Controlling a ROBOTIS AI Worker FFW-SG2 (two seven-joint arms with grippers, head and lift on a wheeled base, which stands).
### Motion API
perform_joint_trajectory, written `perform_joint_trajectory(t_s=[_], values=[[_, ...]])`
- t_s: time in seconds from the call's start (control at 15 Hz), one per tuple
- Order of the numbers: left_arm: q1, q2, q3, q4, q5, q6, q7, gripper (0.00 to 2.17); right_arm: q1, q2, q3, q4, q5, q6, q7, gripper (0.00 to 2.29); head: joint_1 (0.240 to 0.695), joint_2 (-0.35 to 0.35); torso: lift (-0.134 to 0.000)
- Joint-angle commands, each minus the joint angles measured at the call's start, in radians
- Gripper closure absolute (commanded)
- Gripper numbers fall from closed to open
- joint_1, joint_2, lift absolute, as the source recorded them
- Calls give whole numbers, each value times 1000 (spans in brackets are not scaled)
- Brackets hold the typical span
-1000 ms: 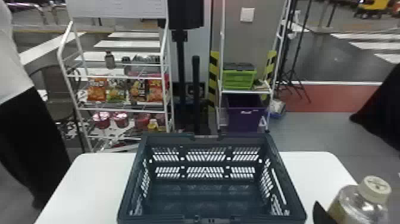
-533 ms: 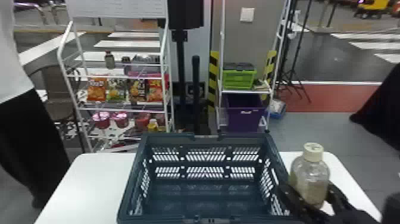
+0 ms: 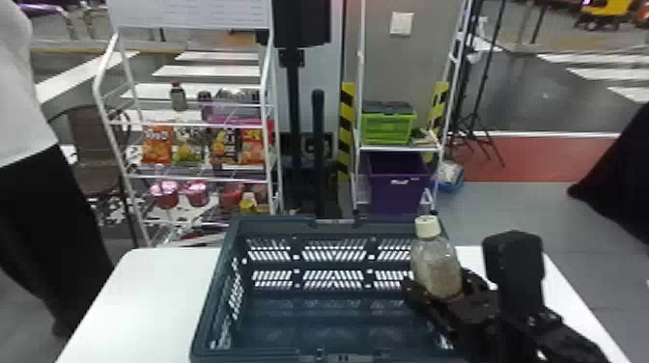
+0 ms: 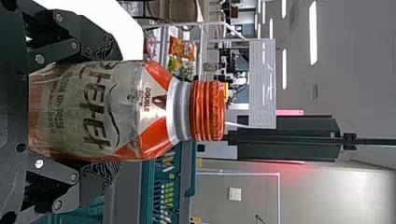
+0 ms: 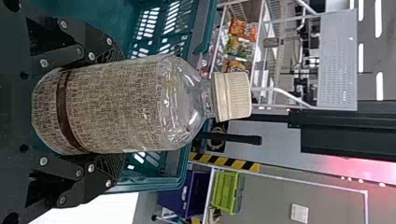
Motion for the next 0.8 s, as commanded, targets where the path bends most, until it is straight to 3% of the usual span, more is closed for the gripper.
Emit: perform_joint_trajectory(t_s=[0.0,0.33,0.73], values=[[-1,-2,0,8,0,-2,0,2145,-69,1,45,74,52,46,0,1781,499,0,0],[-1,-7,0,16,2,-2,0,2145,-178,1,110,236,61,95,-1,1781,499,0,0],[-5,-8,2,16,8,-2,2,2145,-241,1,119,385,-7,89,-3,1781,499,0,0]])
